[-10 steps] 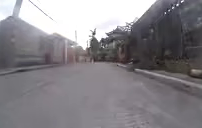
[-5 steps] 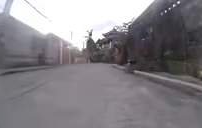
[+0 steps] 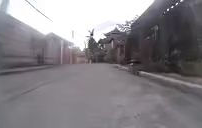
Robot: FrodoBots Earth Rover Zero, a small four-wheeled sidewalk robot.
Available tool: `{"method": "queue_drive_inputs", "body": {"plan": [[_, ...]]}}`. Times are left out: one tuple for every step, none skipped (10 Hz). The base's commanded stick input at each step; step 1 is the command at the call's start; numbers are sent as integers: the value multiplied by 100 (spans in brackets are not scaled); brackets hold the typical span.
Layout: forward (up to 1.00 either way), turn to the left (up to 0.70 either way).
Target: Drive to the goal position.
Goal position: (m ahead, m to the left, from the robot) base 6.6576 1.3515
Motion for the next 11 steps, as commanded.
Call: {"method": "queue_drive_inputs", "body": {"plan": [[100, 0], [100, 0], [100, 0], [100, 0], [100, 0], [100, 0], [100, 0], [100, 0], [100, 0], [100, 0], [100, 0]]}}
